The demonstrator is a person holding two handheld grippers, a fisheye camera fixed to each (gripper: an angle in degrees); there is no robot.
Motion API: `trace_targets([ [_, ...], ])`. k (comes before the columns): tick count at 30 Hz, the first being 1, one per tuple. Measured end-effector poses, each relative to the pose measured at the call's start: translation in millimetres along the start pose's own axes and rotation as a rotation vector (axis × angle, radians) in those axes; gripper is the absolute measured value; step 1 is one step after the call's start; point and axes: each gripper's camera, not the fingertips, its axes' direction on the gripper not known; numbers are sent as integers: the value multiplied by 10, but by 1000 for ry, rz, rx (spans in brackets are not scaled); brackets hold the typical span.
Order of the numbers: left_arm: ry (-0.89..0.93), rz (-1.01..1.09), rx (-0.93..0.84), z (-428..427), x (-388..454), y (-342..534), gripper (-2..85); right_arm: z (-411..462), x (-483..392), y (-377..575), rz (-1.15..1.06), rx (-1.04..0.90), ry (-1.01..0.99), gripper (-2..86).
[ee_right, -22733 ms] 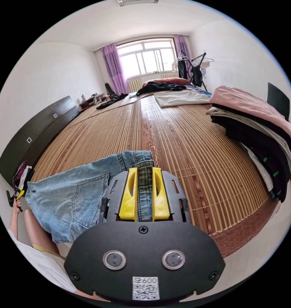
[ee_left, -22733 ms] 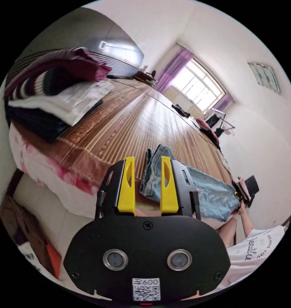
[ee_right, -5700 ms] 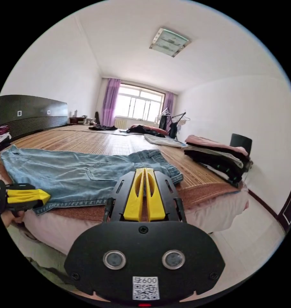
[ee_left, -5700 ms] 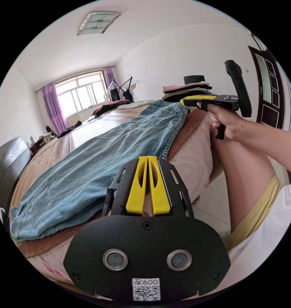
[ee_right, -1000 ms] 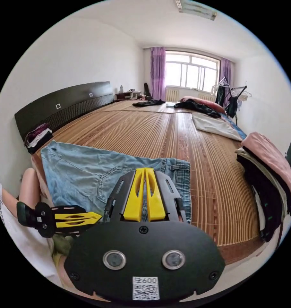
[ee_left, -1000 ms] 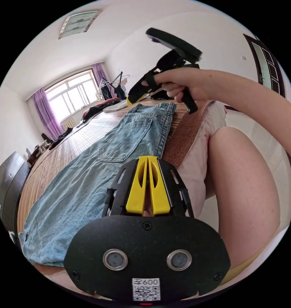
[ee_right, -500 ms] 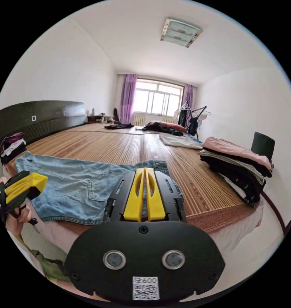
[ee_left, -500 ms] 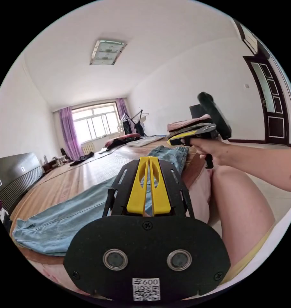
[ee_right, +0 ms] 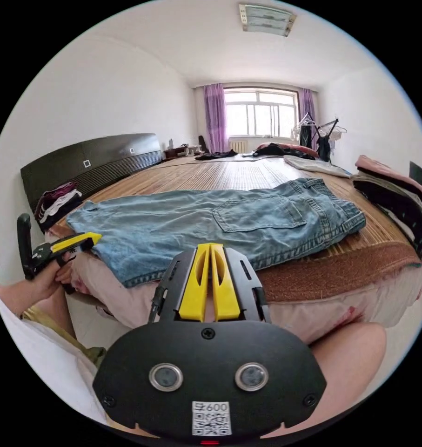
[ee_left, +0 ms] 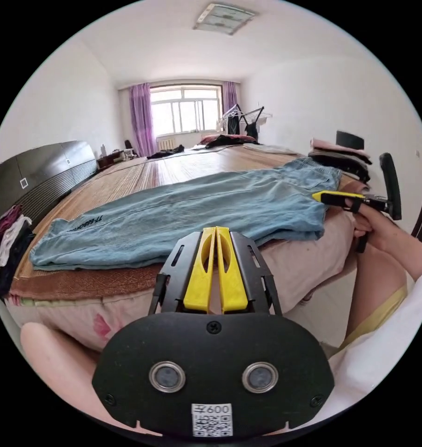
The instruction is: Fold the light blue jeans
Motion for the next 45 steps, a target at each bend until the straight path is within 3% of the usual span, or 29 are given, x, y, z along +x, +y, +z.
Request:
trace_targets([
  [4, -99, -54, 106, -349, 210, -124, 9, 119, 296, 106, -110, 98, -170, -8],
  [6, -99, 23, 157, -422, 405, -132, 9, 314, 378, 149, -172, 83, -180, -8],
  [9, -74, 95, 5, -199, 635, -191, 9, 938, 661, 188, -220, -86, -134, -8],
  [13, 0, 28, 50, -335, 671, -214, 8, 1222, 1272, 89, -240, -81, -147, -5],
  [16, -13, 65, 55, -406, 853, -248, 8, 1259, 1484, 60, -382, -98, -148, 9],
  [25, -32, 38, 77, -586, 1354, -230, 5, 1835, 1472, 208, -748, -146, 112, 66],
  [36, -33, 27, 89, -749, 1941, -110, 5, 2696, 2106, -174, -650, -188, 204, 39],
  [45, -43, 62, 88, -849, 2512, 35, 3, 3168, 2082, -413, -871, -266, 346, -3],
])
